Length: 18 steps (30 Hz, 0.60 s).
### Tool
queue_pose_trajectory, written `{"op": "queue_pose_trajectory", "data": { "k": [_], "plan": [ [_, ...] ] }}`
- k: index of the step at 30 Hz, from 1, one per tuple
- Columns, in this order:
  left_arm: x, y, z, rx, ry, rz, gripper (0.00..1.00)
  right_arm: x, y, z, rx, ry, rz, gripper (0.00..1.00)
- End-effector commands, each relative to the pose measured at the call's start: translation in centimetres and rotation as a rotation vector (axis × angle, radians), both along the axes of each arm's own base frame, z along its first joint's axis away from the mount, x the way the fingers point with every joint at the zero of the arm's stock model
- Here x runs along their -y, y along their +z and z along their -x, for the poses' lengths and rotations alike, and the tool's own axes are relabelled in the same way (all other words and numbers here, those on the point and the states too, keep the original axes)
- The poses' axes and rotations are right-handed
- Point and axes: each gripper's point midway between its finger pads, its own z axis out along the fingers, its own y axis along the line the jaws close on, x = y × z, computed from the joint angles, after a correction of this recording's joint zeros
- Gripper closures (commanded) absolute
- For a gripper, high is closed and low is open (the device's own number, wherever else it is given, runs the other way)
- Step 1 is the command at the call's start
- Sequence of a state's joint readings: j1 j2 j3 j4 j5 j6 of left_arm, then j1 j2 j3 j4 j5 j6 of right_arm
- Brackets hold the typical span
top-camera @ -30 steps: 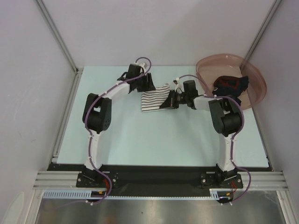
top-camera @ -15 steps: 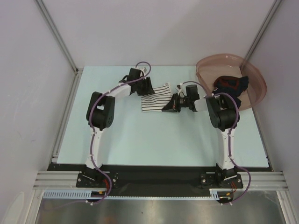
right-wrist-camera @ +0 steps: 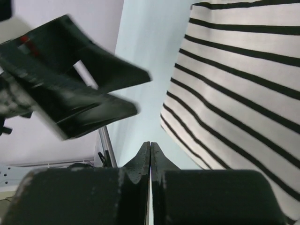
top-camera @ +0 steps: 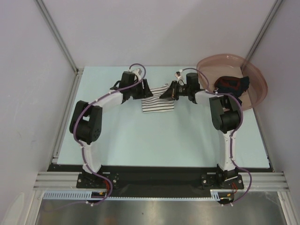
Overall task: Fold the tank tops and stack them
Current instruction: Fold the tank top
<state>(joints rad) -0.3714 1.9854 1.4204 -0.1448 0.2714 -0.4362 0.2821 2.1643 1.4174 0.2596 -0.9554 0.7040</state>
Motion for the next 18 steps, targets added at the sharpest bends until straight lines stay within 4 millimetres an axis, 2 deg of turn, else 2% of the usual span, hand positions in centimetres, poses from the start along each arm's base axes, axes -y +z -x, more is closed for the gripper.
{"op": "queue_pose_trajectory", "data": {
  "k": [1,3,7,9,11,12,13,14,18],
  "plan": [
    [1.6,4.0,1.2,0.087,-0.051,0.135,0.34,0.3,-2.9,-0.2,-0.094,0.01,-0.003,0.99],
    [2.7,4.8,1.4,0.102,-0.079,0.204,0.35,0.6,-5.3,-0.3,-0.138,-0.006,0.02,0.99],
    [4.9,4.5,2.9,0.071,-0.154,0.28,0.36,1.4,-8.7,-0.4,-0.22,-0.038,0.066,1.0],
    [6.1,5.0,3.4,0.073,-0.194,0.328,0.37,1.8,-8.9,-0.6,-0.232,-0.057,0.072,1.0],
    [6.6,4.0,3.9,0.035,-0.202,0.371,0.37,2.1,-8.1,-1.0,-0.214,-0.068,0.067,1.0],
    [7.0,4.4,4.0,0.051,-0.226,0.402,0.38,2.1,-7.4,-1.2,-0.197,-0.069,0.063,1.0],
    [6.9,3.0,4.4,0.023,-0.22,0.402,0.38,2.0,-6.7,-1.4,-0.182,-0.071,0.06,1.0],
    [7.0,2.4,4.5,0.013,-0.218,0.4,0.39,2.0,-5.2,-1.7,-0.15,-0.072,0.051,1.0],
    [5.6,-1.1,4.9,-0.023,-0.154,0.324,0.4,1.8,-1.9,-2.8,-0.073,-0.084,0.034,1.0]
  ]
}}
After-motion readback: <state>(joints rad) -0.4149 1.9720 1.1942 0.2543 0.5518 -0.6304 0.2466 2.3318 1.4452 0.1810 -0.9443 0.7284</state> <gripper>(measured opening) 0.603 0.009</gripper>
